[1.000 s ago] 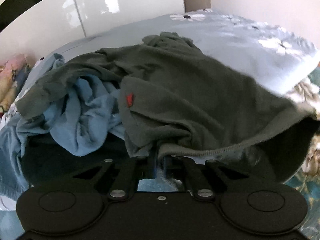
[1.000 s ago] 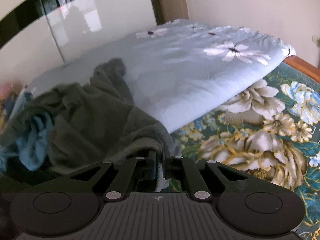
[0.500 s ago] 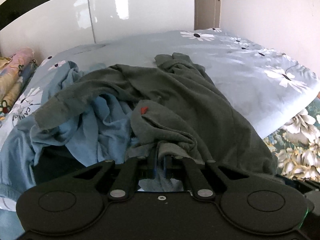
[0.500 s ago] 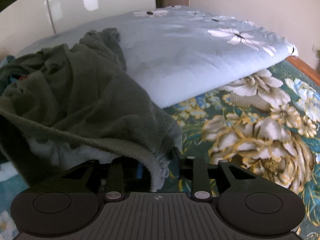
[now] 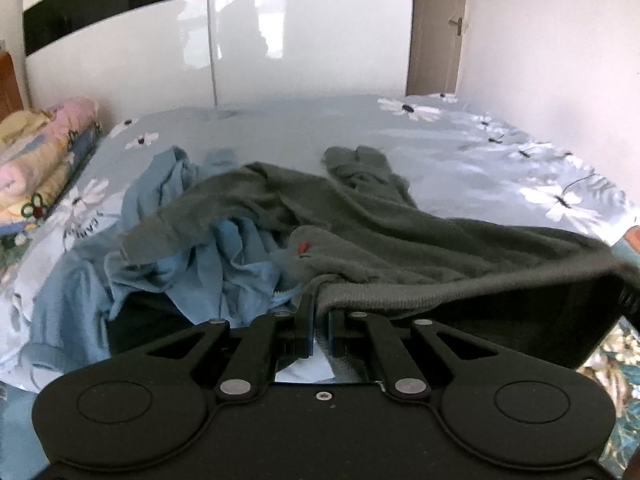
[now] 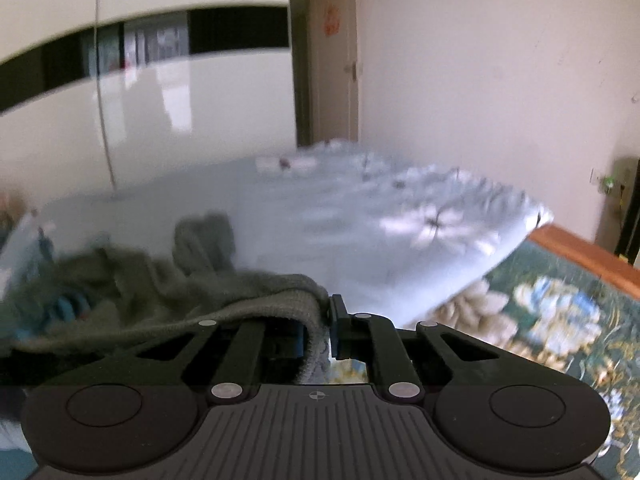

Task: Fold clothes
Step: 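Pull the grey sweatshirt off the pile with both grippers, then lift the grey sweatshirt high with both grippers, shaking it out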

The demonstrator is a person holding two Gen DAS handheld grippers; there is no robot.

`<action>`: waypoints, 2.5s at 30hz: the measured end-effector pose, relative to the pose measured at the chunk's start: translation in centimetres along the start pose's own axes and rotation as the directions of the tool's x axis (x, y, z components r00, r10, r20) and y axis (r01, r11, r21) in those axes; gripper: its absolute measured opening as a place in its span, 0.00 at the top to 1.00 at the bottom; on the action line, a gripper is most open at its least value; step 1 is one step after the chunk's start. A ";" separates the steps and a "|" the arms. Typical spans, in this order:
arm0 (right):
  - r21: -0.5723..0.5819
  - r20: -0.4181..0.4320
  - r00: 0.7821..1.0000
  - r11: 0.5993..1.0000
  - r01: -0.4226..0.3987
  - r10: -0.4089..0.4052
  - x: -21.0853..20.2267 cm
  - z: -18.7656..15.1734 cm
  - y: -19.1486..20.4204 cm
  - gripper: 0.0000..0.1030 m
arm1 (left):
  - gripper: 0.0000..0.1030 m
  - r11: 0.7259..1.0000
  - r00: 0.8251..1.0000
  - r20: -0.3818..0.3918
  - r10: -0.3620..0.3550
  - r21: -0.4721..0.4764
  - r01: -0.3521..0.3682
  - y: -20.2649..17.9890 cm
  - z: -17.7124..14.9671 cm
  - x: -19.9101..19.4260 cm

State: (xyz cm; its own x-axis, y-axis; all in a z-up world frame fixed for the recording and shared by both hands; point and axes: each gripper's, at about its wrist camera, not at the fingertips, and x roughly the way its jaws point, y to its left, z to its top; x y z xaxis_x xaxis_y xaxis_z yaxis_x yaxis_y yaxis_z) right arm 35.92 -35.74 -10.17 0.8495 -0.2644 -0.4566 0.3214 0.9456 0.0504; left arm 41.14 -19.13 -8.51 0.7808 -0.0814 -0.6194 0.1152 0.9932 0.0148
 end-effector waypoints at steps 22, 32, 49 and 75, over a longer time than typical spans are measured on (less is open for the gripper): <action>-0.036 0.251 0.962 0.994 -0.103 0.109 -17.3 10.8 -8.1 0.91 | 0.95 0.990 0.986 0.123 -0.117 -0.059 0.125 -3.1 3.7 -22.2; -0.010 0.350 0.936 0.999 0.035 -0.029 -27.3 13.1 -12.6 0.92 | 0.95 0.913 0.902 0.138 -0.408 0.053 0.405 -6.3 2.2 -31.8; -0.193 0.368 0.929 0.981 0.034 0.040 -28.0 16.2 -8.6 0.92 | 0.92 0.884 0.886 0.069 -0.458 -0.070 0.462 -2.5 -1.1 -31.6; -0.344 -0.158 0.913 0.846 -0.407 0.376 -22.6 3.8 8.2 0.92 | 0.57 0.919 0.934 -0.200 -0.297 -0.326 0.222 12.5 -11.9 -17.5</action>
State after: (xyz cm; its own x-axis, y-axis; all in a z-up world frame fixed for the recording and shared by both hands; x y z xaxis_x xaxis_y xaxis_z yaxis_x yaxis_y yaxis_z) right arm 20.95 -22.75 3.89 0.8306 0.1435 -0.5381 -0.2179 0.9730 -0.0768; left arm 21.63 -4.29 -6.80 0.5723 -0.3542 -0.7396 0.0794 0.9216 -0.3799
